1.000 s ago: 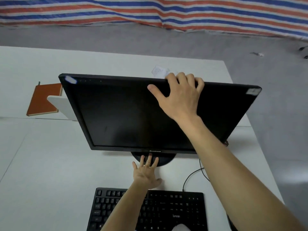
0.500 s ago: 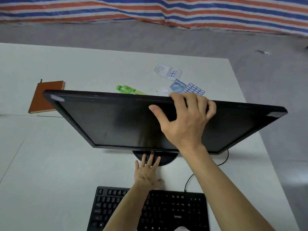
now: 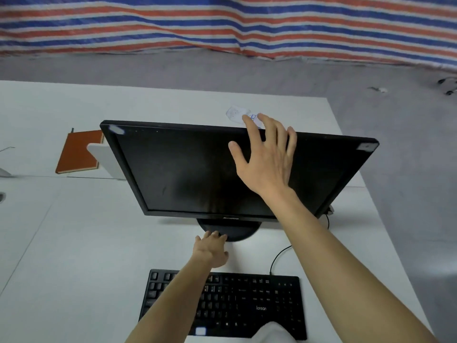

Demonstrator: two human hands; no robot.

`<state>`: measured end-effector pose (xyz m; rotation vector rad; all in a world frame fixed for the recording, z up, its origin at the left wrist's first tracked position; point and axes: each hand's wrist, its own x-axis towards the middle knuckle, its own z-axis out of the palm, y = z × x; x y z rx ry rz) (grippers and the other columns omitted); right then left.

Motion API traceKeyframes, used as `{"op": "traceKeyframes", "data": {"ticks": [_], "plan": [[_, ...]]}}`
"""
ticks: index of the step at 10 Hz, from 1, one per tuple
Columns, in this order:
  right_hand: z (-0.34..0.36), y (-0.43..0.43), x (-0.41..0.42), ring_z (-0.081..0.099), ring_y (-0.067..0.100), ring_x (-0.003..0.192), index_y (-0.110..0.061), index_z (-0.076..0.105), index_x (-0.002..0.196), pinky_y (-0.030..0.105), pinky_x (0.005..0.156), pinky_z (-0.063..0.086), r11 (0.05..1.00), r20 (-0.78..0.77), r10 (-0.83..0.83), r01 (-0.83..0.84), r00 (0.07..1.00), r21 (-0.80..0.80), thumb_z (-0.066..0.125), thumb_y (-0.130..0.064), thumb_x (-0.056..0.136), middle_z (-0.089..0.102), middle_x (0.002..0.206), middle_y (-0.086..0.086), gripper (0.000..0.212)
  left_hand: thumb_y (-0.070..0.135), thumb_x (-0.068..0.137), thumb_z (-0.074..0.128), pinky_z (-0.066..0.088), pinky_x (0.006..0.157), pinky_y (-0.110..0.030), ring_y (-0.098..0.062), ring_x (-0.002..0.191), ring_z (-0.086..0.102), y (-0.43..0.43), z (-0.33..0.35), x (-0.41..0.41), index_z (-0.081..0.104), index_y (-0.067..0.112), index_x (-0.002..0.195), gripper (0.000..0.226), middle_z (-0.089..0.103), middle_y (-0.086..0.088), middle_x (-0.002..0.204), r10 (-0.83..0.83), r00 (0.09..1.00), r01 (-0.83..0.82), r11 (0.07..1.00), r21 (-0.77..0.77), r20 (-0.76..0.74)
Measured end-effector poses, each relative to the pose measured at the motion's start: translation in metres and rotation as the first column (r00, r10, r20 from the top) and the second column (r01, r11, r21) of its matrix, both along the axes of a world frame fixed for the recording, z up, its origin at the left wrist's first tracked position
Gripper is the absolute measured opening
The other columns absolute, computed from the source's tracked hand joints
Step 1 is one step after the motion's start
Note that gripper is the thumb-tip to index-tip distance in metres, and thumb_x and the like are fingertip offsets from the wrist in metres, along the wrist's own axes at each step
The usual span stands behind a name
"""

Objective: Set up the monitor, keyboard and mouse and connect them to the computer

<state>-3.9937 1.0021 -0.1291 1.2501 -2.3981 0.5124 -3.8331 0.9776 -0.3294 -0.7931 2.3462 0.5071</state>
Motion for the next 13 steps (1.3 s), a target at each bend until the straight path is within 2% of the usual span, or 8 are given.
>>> {"op": "traceKeyframes", "data": {"ticks": [1,3,4,6,10,11,12,13], "plan": [[-0.008,0.019,0.014,0.004,0.030,0.154,-0.026,0.019,0.158,0.055,0.122,0.007,1.000,0.027,0.022,-0.022,0.999,0.012,0.054,-0.043,0.091,0.012,0.166,0.010,0.078,0.042,0.098,0.048,0.010,0.123,-0.053,-0.025,0.153,0.010,0.010,0.004,0.034,0.015,0.033,0.158,0.068,0.012,-0.001,0.167,-0.002,0.999,0.001,1.000,-0.011,-0.038],[-0.089,0.101,0.068,0.000,0.023,0.153,-0.031,0.020,0.157,0.047,0.123,0.015,1.000,0.425,0.007,-0.014,0.905,0.011,0.058,-0.044,0.092,0.006,0.167,0.002,0.076,0.059,0.093,0.051,0.004,0.123,-0.053,-0.026,0.154,-0.004,0.036,-0.004,0.113,0.000,0.041,0.157,0.084,-0.007,0.001,0.168,0.030,0.993,-0.035,0.999,-0.036,-0.118],[-0.161,0.167,0.101,-0.012,0.028,0.152,-0.038,0.019,0.156,0.053,0.122,0.013,0.905,0.616,-0.242,-0.055,0.750,0.422,0.051,-0.061,0.091,-0.003,0.167,0.001,0.076,0.070,0.084,0.053,-0.002,0.120,-0.057,-0.029,0.153,-0.011,0.056,-0.016,0.149,-0.010,0.049,0.153,0.096,-0.017,0.003,0.166,-0.019,0.989,0.009,0.998,-0.070,-0.145],[-0.229,0.235,0.148,-0.030,0.034,0.146,-0.053,-0.001,0.153,0.068,0.116,0.002,0.712,0.653,-0.380,-0.243,0.655,0.659,0.058,-0.068,0.082,-0.031,0.161,0.000,0.093,0.090,0.068,0.046,-0.003,0.116,-0.066,-0.020,0.147,-0.028,0.077,-0.032,0.179,-0.022,0.060,0.143,0.107,-0.035,0.013,0.155,-0.024,0.995,0.017,0.997,-0.073,-0.097],[-0.221,0.243,0.146,-0.029,0.030,0.147,-0.054,0.010,0.153,0.066,0.117,-0.002,0.749,0.709,-0.366,-0.261,0.603,0.609,0.062,-0.057,0.086,-0.023,0.164,0.000,0.085,0.067,0.085,0.059,0.013,0.113,-0.073,-0.020,0.151,-0.022,0.073,-0.030,0.185,-0.028,0.066,0.132,0.098,-0.024,0.016,0.162,-0.038,0.997,0.035,0.998,-0.054,-0.063],[-0.165,0.222,0.128,-0.014,0.028,0.152,-0.049,0.032,0.149,0.055,0.121,0.000,0.829,0.806,-0.304,-0.276,0.507,0.486,0.065,-0.055,0.087,0.010,0.166,-0.004,0.071,0.063,0.087,0.061,0.017,0.113,-0.071,-0.021,0.152,-0.020,0.068,-0.025,0.183,-0.028,0.065,0.131,0.099,-0.023,0.015,0.163,-0.067,0.996,0.064,0.996,-0.063,-0.056],[-0.074,0.193,0.096,0.031,0.021,0.147,-0.036,0.058,0.134,0.039,0.120,0.025,0.987,0.881,-0.022,-0.131,0.472,0.095,0.069,-0.043,0.090,0.050,0.147,-0.009,0.046,0.059,0.088,0.062,0.018,0.112,-0.071,-0.021,0.152,-0.020,0.066,-0.028,0.181,-0.028,0.064,0.131,0.100,-0.024,0.015,0.163,-0.077,0.996,0.073,0.995,-0.062,-0.055],[0.045,0.190,0.082,0.061,0.001,0.115,-0.021,0.067,0.121,0.025,0.105,0.046,0.919,0.774,0.335,-0.005,0.538,-0.394,0.065,-0.022,0.096,0.068,0.121,-0.010,0.026,0.059,0.088,0.062,0.018,0.112,-0.072,-0.022,0.151,-0.020,0.067,-0.028,0.180,-0.029,0.064,0.130,0.100,-0.025,0.014,0.163,-0.101,0.995,0.098,0.992,-0.076,-0.028]]}}
